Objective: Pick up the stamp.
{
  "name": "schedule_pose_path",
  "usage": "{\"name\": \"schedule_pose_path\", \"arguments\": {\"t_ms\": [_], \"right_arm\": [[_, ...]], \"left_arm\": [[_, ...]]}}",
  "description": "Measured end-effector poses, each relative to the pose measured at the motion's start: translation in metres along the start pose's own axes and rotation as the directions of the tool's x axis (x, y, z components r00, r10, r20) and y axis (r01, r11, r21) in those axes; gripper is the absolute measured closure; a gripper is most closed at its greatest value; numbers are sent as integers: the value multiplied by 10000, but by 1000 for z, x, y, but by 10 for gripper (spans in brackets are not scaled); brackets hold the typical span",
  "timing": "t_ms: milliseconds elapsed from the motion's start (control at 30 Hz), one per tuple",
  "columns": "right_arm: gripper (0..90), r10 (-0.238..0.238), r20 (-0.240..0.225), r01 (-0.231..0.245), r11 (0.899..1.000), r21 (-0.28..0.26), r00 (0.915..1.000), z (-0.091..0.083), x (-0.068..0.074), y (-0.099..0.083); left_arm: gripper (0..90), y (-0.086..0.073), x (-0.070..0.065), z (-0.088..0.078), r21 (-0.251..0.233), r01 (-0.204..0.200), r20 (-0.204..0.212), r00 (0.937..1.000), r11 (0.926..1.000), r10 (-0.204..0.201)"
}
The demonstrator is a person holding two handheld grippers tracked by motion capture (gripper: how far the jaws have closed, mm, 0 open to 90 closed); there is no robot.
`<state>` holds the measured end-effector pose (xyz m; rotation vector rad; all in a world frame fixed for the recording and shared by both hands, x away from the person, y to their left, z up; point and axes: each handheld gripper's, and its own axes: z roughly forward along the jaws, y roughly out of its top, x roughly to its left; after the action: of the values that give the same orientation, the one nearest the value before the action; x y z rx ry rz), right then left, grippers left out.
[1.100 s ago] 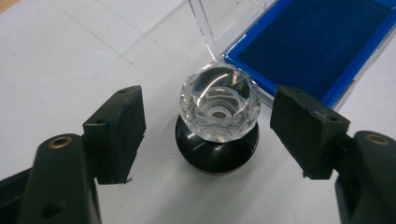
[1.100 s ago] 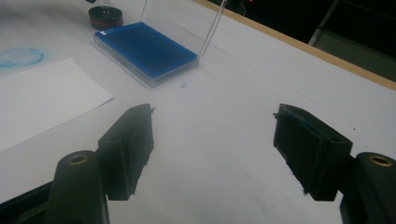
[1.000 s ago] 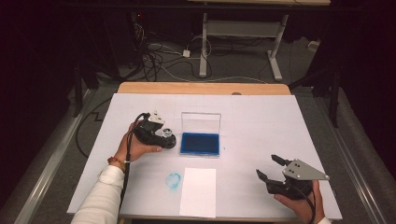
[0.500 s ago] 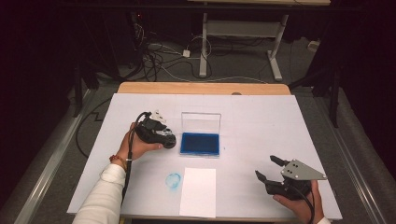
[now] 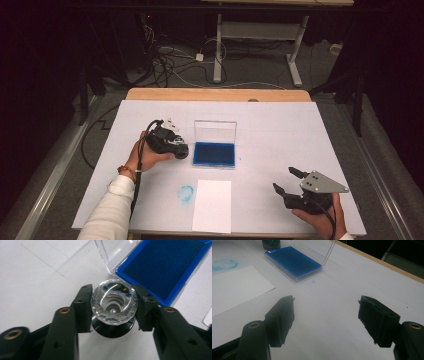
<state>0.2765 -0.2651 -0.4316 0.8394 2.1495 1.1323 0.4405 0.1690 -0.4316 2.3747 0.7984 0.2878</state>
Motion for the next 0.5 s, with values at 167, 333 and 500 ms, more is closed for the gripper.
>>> {"name": "schedule_pose_path", "arguments": {"t_ms": [167,333,500], "right_arm": [[294,4,-28,-4,10000,22,10000,0,0,0],[294,-27,-66,27,10000,63,10000,1,1,0],[294,-44,-94,45,10000,73,9999,1,1,0]], "left_arm": [[538,1,-1,0,38,6,-46,10000,10000,-6],[539,1,-2,1,85,-19,-173,9998,10000,20],[540,1,-3,1,63,-21,-229,9997,10000,22]]}}
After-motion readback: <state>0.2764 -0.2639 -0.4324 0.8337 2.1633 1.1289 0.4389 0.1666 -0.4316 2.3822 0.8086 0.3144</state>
